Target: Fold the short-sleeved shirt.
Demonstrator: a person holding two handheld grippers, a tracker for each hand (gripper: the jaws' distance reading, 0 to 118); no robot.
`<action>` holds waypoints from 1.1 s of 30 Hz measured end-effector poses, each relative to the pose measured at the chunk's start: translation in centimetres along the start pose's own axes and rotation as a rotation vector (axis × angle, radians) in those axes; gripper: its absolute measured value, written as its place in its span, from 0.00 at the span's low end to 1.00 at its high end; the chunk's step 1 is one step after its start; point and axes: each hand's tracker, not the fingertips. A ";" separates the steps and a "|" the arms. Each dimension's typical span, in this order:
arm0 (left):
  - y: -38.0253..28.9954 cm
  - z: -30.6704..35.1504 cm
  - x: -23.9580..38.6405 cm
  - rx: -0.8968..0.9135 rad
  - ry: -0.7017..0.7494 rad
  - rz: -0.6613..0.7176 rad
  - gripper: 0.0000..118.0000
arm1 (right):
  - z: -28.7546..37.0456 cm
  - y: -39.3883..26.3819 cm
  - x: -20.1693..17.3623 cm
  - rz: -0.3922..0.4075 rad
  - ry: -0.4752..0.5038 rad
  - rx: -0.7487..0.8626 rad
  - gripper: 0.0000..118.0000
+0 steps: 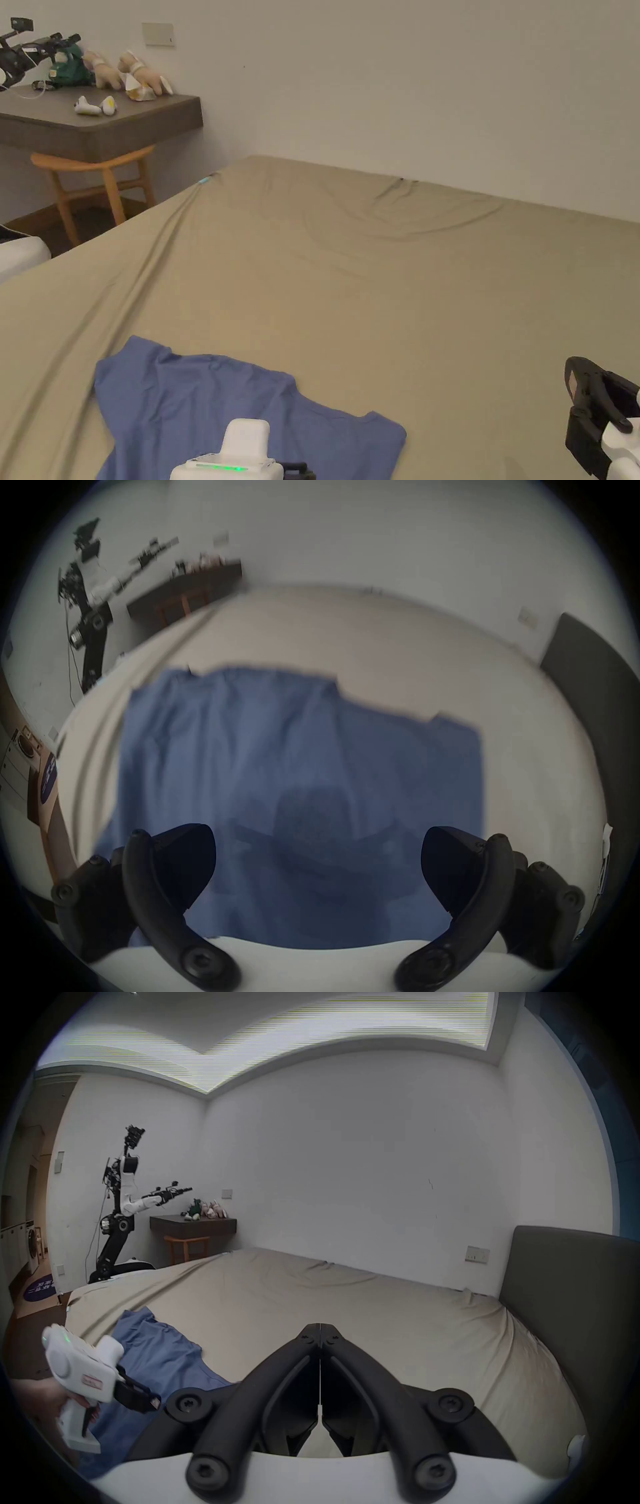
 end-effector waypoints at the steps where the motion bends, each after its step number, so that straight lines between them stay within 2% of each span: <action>1: -0.4 -2.1 -0.2 -0.069 0.008 0.003 1.00 | -0.8 -0.2 0.0 -0.002 -0.006 -0.014 0.02; 3: -1.0 -5.0 -0.7 -0.201 0.014 0.008 1.00 | -1.8 -0.8 0.1 -0.006 -0.008 -0.039 0.02; 4: -1.0 -5.3 -1.2 -0.210 -0.015 0.032 1.00 | -2.3 -1.1 0.1 -0.008 -0.006 -0.050 0.02; 5: -0.5 -3.9 -1.6 -0.098 -0.030 0.061 1.00 | -2.8 -1.4 0.0 -0.009 -0.002 -0.061 0.02; 7: -0.3 -4.3 -1.9 -0.173 -0.030 0.053 1.00 | -3.4 -1.9 0.0 -0.009 0.004 -0.074 0.02; 9: -0.2 -3.8 -2.0 -0.160 -0.024 0.041 0.99 | -3.9 -2.1 -0.2 -0.014 0.012 -0.088 0.02; 10: -0.1 -3.8 -1.9 -0.155 -0.015 0.025 0.94 | -4.0 -2.1 -0.2 -0.018 0.015 -0.090 0.02; 11: -0.1 -3.2 -2.1 -0.140 -0.017 0.018 0.81 | -3.9 -2.1 -0.2 -0.024 0.016 -0.088 0.02; 13: 0.0 -2.1 -2.5 -0.115 -0.046 0.012 0.47 | -3.8 -2.0 -0.3 -0.031 0.017 -0.080 0.02; 14: -0.1 -2.0 -2.6 -0.108 -0.040 0.018 0.15 | -3.7 -2.0 -0.3 -0.032 0.015 -0.077 0.02; 15: -0.3 -1.9 -2.9 -0.091 -0.035 0.031 0.06 | -3.5 -1.9 -0.3 -0.032 0.010 -0.075 0.02; 18: -1.1 -1.5 -3.8 -0.029 -0.068 0.108 0.06 | -2.9 -1.9 -0.1 -0.040 0.002 -0.071 0.02; 22: -1.6 1.3 -3.1 0.125 -0.041 0.111 0.06 | -1.8 -1.4 0.5 -0.055 -0.017 -0.065 0.02; 27: 0.0 8.6 -0.4 0.430 -0.038 0.035 0.06 | 0.6 -0.2 1.8 -0.093 -0.064 -0.009 0.02; 33: 3.5 18.0 4.6 0.708 -0.194 -0.066 0.06 | 5.5 1.5 4.4 -0.117 -0.138 0.092 0.02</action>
